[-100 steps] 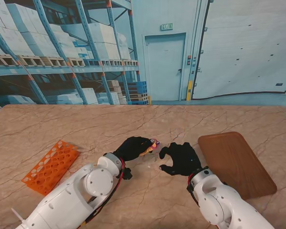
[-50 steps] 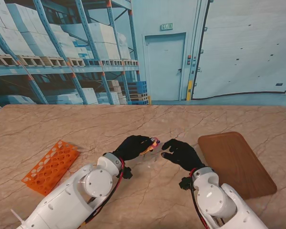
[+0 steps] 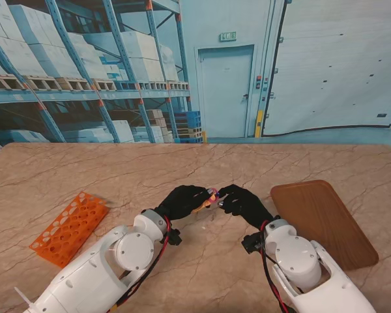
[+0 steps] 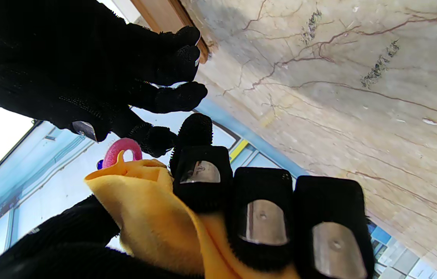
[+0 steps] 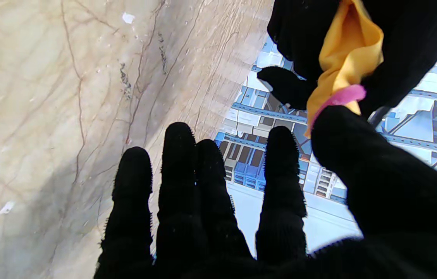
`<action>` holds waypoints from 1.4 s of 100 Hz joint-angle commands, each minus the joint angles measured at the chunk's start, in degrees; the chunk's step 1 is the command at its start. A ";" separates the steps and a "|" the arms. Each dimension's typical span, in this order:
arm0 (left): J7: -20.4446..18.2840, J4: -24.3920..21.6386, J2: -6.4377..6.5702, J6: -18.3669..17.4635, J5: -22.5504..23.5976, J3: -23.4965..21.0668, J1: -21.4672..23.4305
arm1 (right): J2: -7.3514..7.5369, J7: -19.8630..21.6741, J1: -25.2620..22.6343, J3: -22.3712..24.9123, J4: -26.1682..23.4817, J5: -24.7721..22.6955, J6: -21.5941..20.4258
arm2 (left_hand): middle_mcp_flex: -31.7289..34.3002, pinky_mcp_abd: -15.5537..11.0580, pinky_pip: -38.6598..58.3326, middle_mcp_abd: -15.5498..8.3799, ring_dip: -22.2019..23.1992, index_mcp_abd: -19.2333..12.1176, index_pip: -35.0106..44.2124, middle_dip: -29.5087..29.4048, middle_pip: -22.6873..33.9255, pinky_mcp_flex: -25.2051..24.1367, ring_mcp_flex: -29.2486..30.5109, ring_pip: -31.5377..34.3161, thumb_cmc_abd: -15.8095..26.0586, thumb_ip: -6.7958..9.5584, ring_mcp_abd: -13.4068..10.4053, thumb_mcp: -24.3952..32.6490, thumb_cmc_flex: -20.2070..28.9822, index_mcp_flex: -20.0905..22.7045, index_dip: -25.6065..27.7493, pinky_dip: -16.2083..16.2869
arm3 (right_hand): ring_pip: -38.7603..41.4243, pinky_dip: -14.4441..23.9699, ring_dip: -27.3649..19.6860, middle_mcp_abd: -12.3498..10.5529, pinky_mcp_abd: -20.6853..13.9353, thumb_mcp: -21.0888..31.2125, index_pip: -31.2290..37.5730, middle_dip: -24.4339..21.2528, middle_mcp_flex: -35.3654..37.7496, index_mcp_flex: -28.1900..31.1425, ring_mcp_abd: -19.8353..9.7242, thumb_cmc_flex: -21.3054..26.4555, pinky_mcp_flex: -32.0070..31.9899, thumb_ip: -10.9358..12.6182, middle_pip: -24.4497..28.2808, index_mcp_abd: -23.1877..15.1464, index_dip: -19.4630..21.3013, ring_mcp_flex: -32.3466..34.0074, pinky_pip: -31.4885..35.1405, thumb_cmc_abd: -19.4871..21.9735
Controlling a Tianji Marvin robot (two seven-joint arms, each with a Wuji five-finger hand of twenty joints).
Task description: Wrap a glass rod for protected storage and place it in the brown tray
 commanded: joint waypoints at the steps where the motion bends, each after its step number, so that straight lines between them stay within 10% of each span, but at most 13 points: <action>1: 0.15 0.05 -0.28 0.04 0.08 0.05 0.21 | -0.32 0.23 0.18 -0.13 -0.43 0.27 -0.15 | 0.91 -3.15 15.55 -0.23 0.72 0.97 1.98 -0.07 1.28 1.01 0.80 4.31 -0.75 -1.23 2.30 -0.14 -0.03 -1.46 0.87 0.68 | -0.36 1.41 0.98 -1.14 -2.29 1.75 -0.54 0.28 -0.88 -1.23 -1.61 1.43 -0.16 1.60 -0.72 -0.95 0.72 -0.58 -0.52 -2.32; 28: 0.08 0.23 -0.33 -0.06 -0.19 0.12 0.06 | -0.71 0.54 2.02 -1.05 0.24 3.04 0.76 | 0.88 -3.19 15.55 -0.22 0.71 1.02 2.04 -0.08 1.39 1.02 0.80 4.27 -0.72 -1.26 2.23 -0.28 0.10 -1.56 0.92 0.70 | -0.34 1.90 1.33 -1.26 -2.35 1.77 -0.54 0.59 -0.99 -0.82 -1.77 1.15 -0.09 1.39 -0.82 -0.66 1.28 -0.59 -0.88 -1.54; 45: 0.21 0.17 -0.34 -0.24 -0.17 0.04 0.16 | -1.18 -0.02 2.91 -1.82 0.64 4.79 1.53 | 0.92 -3.16 15.55 -0.23 0.71 1.04 2.02 -0.10 1.41 1.01 0.80 4.27 -0.70 -1.28 2.23 -0.36 0.21 -1.60 0.92 0.69 | 0.14 3.04 1.85 -1.09 -2.10 -2.91 7.16 0.93 0.31 1.24 -1.39 7.02 0.24 -4.50 -0.66 -3.54 -5.28 0.18 -1.37 -0.03; 93: 1.08 -0.05 -0.54 0.45 0.17 0.05 0.34 | -2.38 -4.11 2.35 -2.06 0.67 5.92 3.81 | 1.77 -4.17 15.55 -1.90 0.44 1.57 3.15 -0.31 2.06 1.14 0.85 4.73 -0.53 -3.76 0.47 -6.16 6.54 -2.06 1.59 0.96 | 1.63 3.43 2.35 -1.97 -1.21 -6.21 13.71 0.89 8.04 11.69 -0.39 13.99 0.63 -3.72 -0.05 -6.26 -7.64 2.41 -1.02 5.56; 140: 1.30 -0.83 -0.67 2.82 0.29 0.20 0.59 | -1.21 -6.04 2.46 -5.03 3.09 -7.53 -1.94 | 3.06 -5.13 15.55 -3.19 -0.08 1.51 5.08 -0.77 2.18 1.23 0.85 5.22 -4.96 1.43 -0.27 -9.99 13.02 -1.31 2.34 1.22 | 4.28 3.37 3.24 -2.49 -0.09 -4.54 13.71 0.69 16.39 13.62 0.13 14.52 1.52 -3.74 1.28 -4.13 -6.71 4.92 0.10 4.22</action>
